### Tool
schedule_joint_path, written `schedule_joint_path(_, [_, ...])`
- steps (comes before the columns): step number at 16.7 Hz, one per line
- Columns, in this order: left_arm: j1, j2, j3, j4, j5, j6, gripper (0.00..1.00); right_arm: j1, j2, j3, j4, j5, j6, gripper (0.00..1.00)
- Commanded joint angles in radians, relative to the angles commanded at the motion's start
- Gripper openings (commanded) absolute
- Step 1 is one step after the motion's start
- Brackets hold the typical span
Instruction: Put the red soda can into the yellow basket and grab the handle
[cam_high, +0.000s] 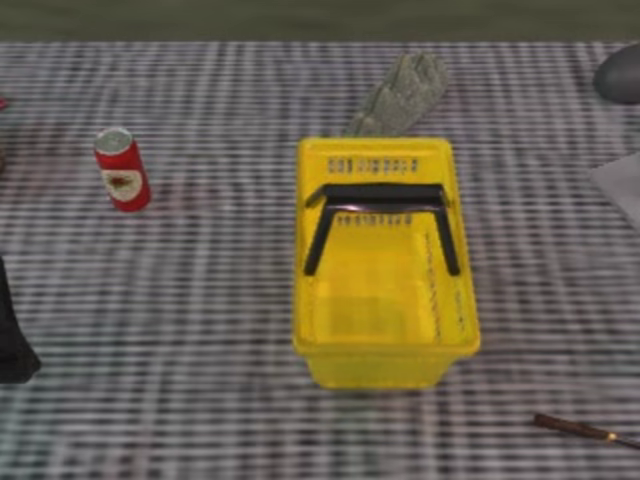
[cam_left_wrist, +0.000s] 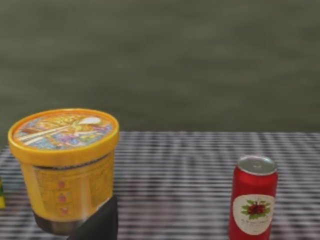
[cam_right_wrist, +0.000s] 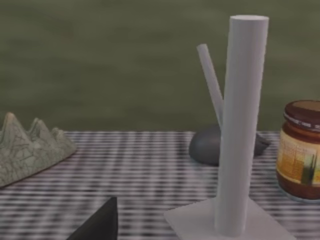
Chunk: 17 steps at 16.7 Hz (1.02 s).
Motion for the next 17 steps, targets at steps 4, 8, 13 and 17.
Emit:
schedule_joint_path(4, [-0.005, 0.028, 0.026, -0.021, 0.003, 0.008, 1.00, 0.000, 0.000, 0.000, 0.000, 0.000, 0.000, 1.00])
schedule_joint_path(8, [-0.027, 0.195, 0.188, -0.141, 0.018, 0.060, 1.00, 0.000, 0.000, 0.000, 0.000, 0.000, 0.000, 1.00])
schedule_joint_path(13, [-0.061, 0.559, 0.560, -0.392, 0.037, 0.168, 1.00, 0.000, 0.000, 0.000, 0.000, 0.000, 0.000, 1.00])
schedule_joint_path(17, [-0.088, 0.939, 0.944, -0.631, 0.049, 0.276, 1.00, 0.000, 0.000, 0.000, 0.000, 0.000, 0.000, 1.00])
